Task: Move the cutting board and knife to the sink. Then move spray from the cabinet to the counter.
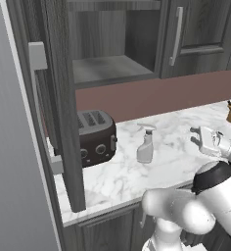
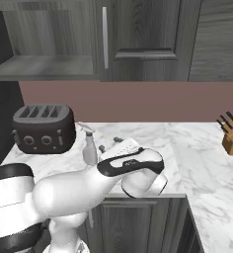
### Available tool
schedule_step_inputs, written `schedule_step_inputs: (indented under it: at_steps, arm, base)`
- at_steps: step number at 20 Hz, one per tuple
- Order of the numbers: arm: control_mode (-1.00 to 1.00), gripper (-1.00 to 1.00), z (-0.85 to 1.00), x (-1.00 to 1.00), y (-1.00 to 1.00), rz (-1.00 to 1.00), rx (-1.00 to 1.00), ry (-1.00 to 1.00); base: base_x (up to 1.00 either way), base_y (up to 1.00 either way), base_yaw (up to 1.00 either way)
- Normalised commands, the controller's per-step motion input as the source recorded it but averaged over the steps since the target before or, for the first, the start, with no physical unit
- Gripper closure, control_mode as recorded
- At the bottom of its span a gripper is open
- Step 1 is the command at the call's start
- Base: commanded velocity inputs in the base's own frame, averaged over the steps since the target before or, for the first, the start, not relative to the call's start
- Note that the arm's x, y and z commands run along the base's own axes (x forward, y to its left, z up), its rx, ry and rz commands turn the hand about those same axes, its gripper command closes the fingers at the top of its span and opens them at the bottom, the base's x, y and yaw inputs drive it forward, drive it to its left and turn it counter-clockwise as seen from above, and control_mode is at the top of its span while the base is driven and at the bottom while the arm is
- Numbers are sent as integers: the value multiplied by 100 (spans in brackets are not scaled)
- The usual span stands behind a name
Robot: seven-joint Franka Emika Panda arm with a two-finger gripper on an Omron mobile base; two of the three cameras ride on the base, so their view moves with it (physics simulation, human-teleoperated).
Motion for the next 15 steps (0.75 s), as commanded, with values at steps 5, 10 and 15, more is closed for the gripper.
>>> schedule_step_inputs:
  at_steps: [5, 10, 15]
  arm:
    - [-100, -100, 100, -100, -9, -14, 2, -2]
    - [-100, -100, 48, -100, 56, 0, -18, 0]
    - [-100, -100, -10, -100, 100, 13, -38, -20]
  base:
    - [0, 0, 0]
    - [0, 0, 0]
    - [0, 0, 0]
